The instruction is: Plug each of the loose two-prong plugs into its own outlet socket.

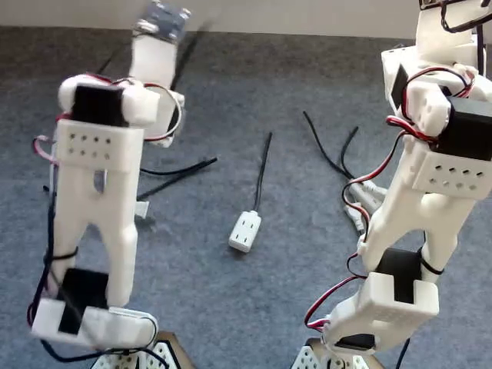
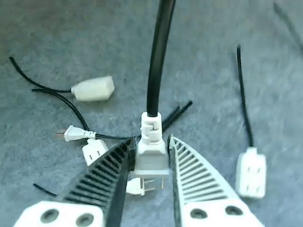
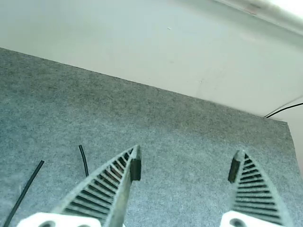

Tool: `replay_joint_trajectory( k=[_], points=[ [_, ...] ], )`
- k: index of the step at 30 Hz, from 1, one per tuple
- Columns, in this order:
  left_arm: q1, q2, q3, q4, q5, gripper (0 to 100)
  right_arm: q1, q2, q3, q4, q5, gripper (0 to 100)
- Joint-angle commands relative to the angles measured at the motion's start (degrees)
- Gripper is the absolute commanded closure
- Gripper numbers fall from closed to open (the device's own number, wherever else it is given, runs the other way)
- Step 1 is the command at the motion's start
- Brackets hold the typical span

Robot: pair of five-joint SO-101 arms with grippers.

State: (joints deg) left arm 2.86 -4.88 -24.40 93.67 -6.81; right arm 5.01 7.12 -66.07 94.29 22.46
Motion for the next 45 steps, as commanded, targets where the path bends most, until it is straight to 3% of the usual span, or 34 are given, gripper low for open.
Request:
replay_joint_trajectory(
  k=[1, 6, 13, 18, 23, 29, 34, 36, 40, 43, 45],
  points=[
    [3.74, -8.92, 7.25, -8.79, 8.79, 99, -3.21, -1.01, -2.59, 0.84, 0.88, 70.1],
    [4.7, -20.88, 27.12, -25.32, 17.67, 99, -5.85, -1.01, -2.51, 1.36, 0.88, 70.1],
    [4.62, -39.25, 63.87, -62.42, 29.98, 99, -7.78, -0.92, -2.15, 1.36, 0.7, 70.1],
    [4.35, -44.79, 80.04, -84.13, 36.4, 99, -9.98, -0.66, -1.98, 1.45, 0.7, 70.1],
    [4.88, -44.79, 84.18, -88.0, 36.92, 99, -10.68, -0.66, -1.98, 2.07, 0.7, 70.1],
    [12.88, -45.23, 90.51, -88.44, 37.01, 99, -10.77, -0.66, -1.98, 2.07, 0.79, 70.1],
    [17.8, -45.32, 96.92, -98.37, 44.92, 99, -10.77, -0.66, -1.98, 2.07, 0.7, 70.1],
    [16.13, -45.32, 99.21, -107.34, 50.46, 99, -10.77, -0.66, -1.98, 2.07, 0.62, 70.1],
    [9.98, -45.14, 102.9, -122.2, 70.68, 99, -11.21, -0.66, -1.98, 2.24, 0.62, 70.1],
    [6.37, -44.88, 102.2, -124.13, 82.9, 99, -14.11, -0.66, -1.98, 3.91, 0.62, 70.2],
    [5.14, -45.23, 101.85, -124.04, 87.38, 99, -17.54, -0.66, -1.98, 5.32, 0.62, 70.3]
  ],
)
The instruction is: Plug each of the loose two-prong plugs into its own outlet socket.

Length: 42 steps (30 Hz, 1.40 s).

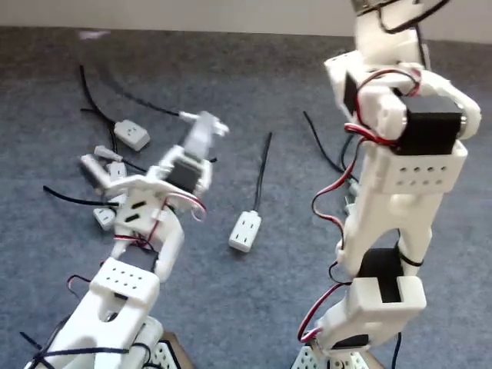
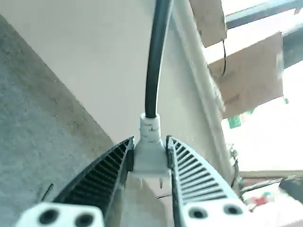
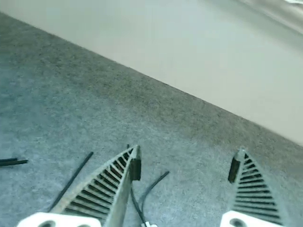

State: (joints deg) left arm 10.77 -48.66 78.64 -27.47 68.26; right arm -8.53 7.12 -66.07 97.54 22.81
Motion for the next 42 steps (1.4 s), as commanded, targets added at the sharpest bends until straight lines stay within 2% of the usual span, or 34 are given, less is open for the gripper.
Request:
replay_joint_trajectory(
  k=[1, 4, 8, 12, 14, 18, 24, 31, 39, 42],
  points=[
    [-3.03, -1.54, -1.27, -2.9, 12.84, 99, -5.76, -0.66, -1.98, 2.77, 0.26, 70.3],
    [-3.03, -1.54, -1.19, -2.9, 13.01, 99, -10.07, -0.66, 0.13, 2.95, -1.14, 71.7],
    [-3.03, -1.54, -1.63, -3.16, 13.01, 99, -13.49, -0.66, 5.67, -2.15, -9.05, 84.6],
    [-5.14, -1.54, -3.21, -2.99, 13.45, 99, -15.96, -0.66, 9.36, -3.21, -9.14, 95.8],
    [-7.34, -1.54, -4.53, -2.99, 16.26, 99, -17.45, -0.66, 9.36, -3.12, -9.23, 99.2],
    [-11.3, -1.54, -7.43, -2.9, 20.22, 99, -20.79, -0.66, 9.89, -3.12, -9.49, 99.3],
    [-10.42, -1.54, -9.54, -2.9, 20.13, 99, -25.71, -0.57, 9.98, -1.63, -11.96, 99.2],
    [-6.73, -1.63, -9.54, -2.9, 20.04, 99, -25.89, 5.76, 9.54, -2.77, -15.03, 99.2],
    [-6.55, -1.63, -9.27, -2.81, 19.96, 99, -25.71, 8.04, 6.99, -2.95, -15.12, 99.2],
    [-3.65, -1.63, -7.6, -1.14, 17.23, 99, -25.71, 7.69, 6.99, -4.09, -15.12, 99.2]
  ],
)
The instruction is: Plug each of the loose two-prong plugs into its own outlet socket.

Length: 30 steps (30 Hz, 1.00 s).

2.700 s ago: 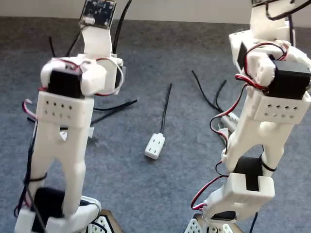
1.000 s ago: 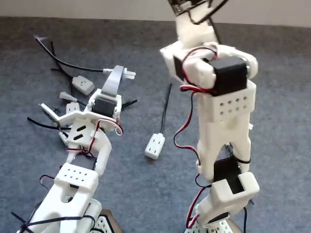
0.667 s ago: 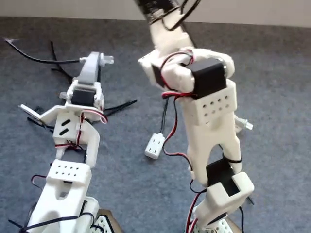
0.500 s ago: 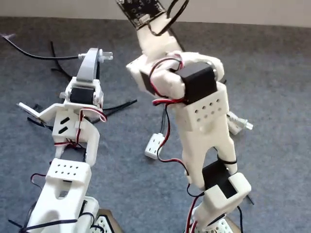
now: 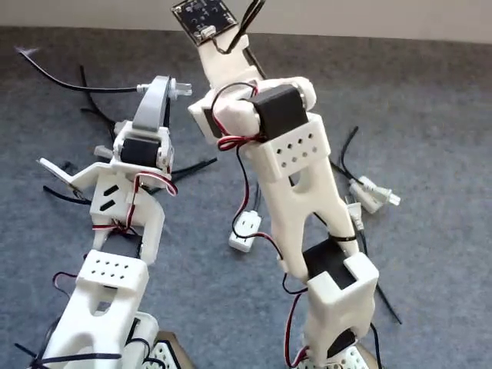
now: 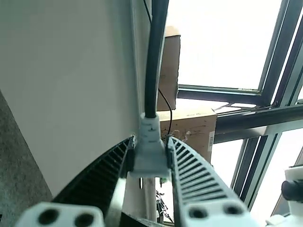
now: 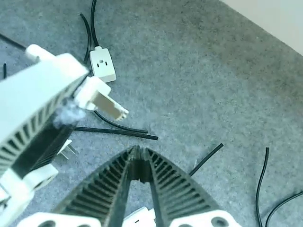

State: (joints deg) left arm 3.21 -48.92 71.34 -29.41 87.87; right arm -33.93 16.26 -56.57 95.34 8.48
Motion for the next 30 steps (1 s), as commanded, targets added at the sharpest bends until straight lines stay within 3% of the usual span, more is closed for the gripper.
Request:
replay_joint_trajectory(
  k=[1, 8, 18, 25, 30],
  points=[
    [5.05, -1.36, -0.13, 1.14, -3.52, 99, -0.31, -1.45, -2.51, -1.89, -0.79, 99.2],
    [7.16, -5.23, 0.22, 1.49, -5.54, 99, -0.22, -1.01, -4.09, -1.36, -0.44, 99.2],
    [12.0, -22.46, 10.42, 1.58, -5.63, 99, -0.13, -1.01, -4.35, -1.8, -0.62, 99.2],
    [14.64, -27.38, 10.59, 14.07, -5.63, 99, 2.86, -1.01, -4.62, -1.8, -0.7, 99.2],
    [14.37, -27.38, 9.8, 15.47, -5.63, 99, 4.0, -1.27, -4.62, -1.89, -0.44, 99.2]
  ],
)
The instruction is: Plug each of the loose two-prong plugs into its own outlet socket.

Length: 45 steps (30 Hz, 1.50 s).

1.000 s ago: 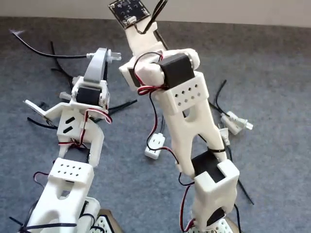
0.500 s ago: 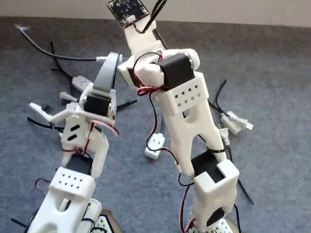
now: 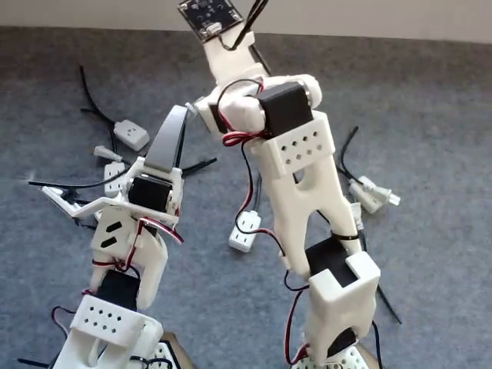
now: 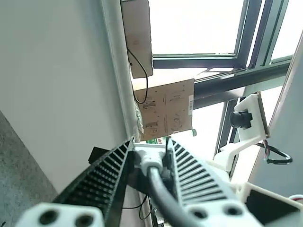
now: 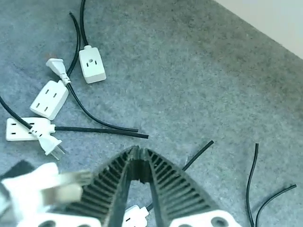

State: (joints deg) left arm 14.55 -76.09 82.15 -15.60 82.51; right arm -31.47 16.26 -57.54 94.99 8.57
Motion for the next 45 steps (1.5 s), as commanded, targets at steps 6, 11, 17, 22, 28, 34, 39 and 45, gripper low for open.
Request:
replay_joint_trajectory(
  k=[6, 11, 17, 22, 28, 34, 39, 45],
  points=[
    [3.3, -0.22, -0.84, 1.76, -0.26, 99, 1.45, -1.27, -3.65, -1.54, -0.7, 99.2],
    [3.47, -0.13, -0.04, 1.76, -0.26, 99, 1.36, -1.27, -3.65, -1.54, -0.79, 99.2],
    [5.05, -0.13, 0.13, 2.02, -0.26, 99, 1.27, -1.27, -3.65, -1.54, -0.79, 99.2],
    [7.43, -0.13, -0.48, 6.95, -0.35, 99, 1.27, -1.27, -3.65, -1.45, -0.79, 99.2],
    [4.7, -0.13, -0.66, 6.95, -0.26, 99, 1.45, -1.36, -3.65, -1.36, -0.62, 99.2],
    [-0.66, -0.13, -2.15, 7.47, -0.26, 99, 3.47, -1.36, -3.65, -1.63, -0.79, 99.2],
    [-3.65, 3.56, -7.16, 14.68, -0.26, 99, 9.01, -1.45, -3.74, -5.67, -0.97, 99.2],
    [-8.75, 24.13, -22.99, 25.67, -1.76, 99, 16.57, -3.65, -3.74, -8.57, -5.1, 99.2]
  ],
)
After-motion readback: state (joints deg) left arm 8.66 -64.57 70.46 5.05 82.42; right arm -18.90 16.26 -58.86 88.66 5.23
